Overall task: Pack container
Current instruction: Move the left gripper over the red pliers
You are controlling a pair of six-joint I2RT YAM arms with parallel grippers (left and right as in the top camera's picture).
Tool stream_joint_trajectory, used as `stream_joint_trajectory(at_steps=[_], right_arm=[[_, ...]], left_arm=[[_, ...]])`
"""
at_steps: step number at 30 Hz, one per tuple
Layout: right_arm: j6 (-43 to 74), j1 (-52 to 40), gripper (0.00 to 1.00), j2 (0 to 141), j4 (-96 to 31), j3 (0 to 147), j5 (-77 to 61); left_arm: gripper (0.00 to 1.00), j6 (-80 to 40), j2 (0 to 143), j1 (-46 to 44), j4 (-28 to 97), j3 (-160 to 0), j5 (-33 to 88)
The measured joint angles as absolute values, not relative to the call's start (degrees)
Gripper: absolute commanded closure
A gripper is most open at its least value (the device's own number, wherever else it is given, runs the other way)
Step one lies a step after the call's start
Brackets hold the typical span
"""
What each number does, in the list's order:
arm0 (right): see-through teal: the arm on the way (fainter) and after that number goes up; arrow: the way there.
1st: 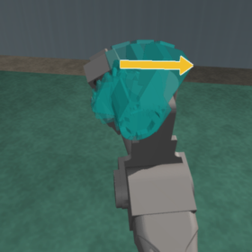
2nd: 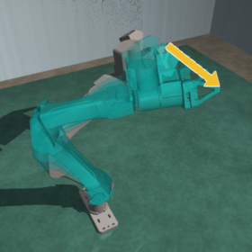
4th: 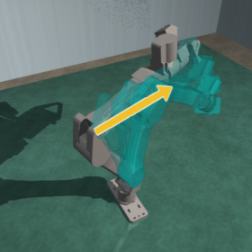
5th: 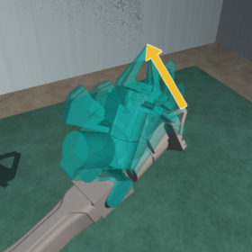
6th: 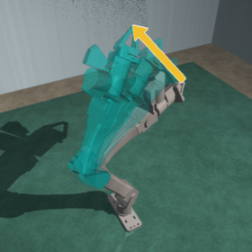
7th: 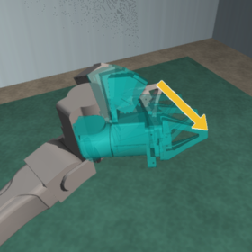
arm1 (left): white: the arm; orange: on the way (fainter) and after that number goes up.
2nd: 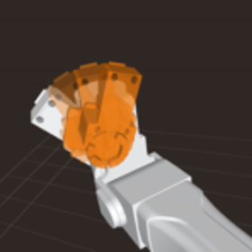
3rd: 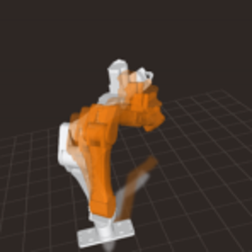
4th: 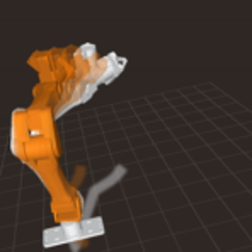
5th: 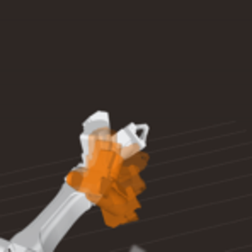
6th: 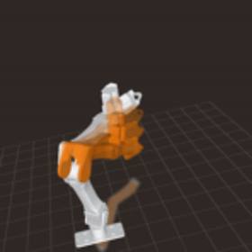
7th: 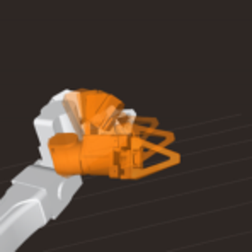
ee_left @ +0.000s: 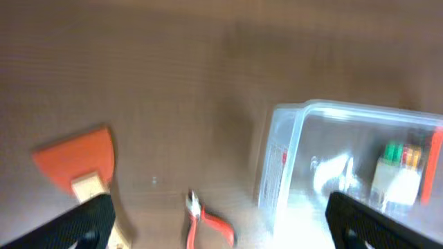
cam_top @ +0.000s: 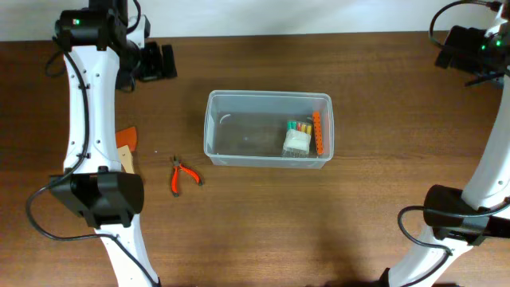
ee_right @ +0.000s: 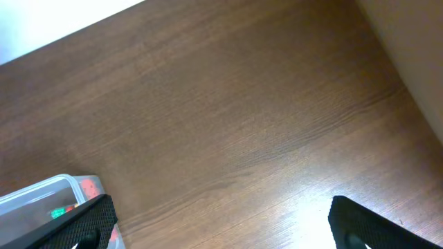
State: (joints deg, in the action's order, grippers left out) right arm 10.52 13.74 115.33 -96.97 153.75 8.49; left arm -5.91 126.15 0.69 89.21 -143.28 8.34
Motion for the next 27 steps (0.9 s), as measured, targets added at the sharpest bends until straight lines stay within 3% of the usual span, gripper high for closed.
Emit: stream_joint_trajectory(at_steps=[4,9,17,21,27], right_arm=[[10.55,13.74,0.01,115.33,-96.97,153.75,8.47],[10.50,13.74,0.01,115.33,-96.97,153.75,8.47],[10.46,13.74,0.01,115.33,-96.97,153.75,8.47],[10.48,13.74,0.01,115.33,-96.97,153.75,8.40],[10.50,13.74,0.01,115.33,-96.97,153.75,8.23]], left_arm=[[0.01,-3.99,126.15,0.69,96.25,-143.28,8.78],[0.01,-3.09,123.00,0.30,96.49,-143.24,8.73],[0.01,-4.10,105.12,-6.15,96.44,-141.40,1.54],[0.01,-6.68,99.15,-8.60,95.00,-131.24,-2.50],[0.01,-9.32,102.56,-8.60,83.96,-107.98,-4.93]])
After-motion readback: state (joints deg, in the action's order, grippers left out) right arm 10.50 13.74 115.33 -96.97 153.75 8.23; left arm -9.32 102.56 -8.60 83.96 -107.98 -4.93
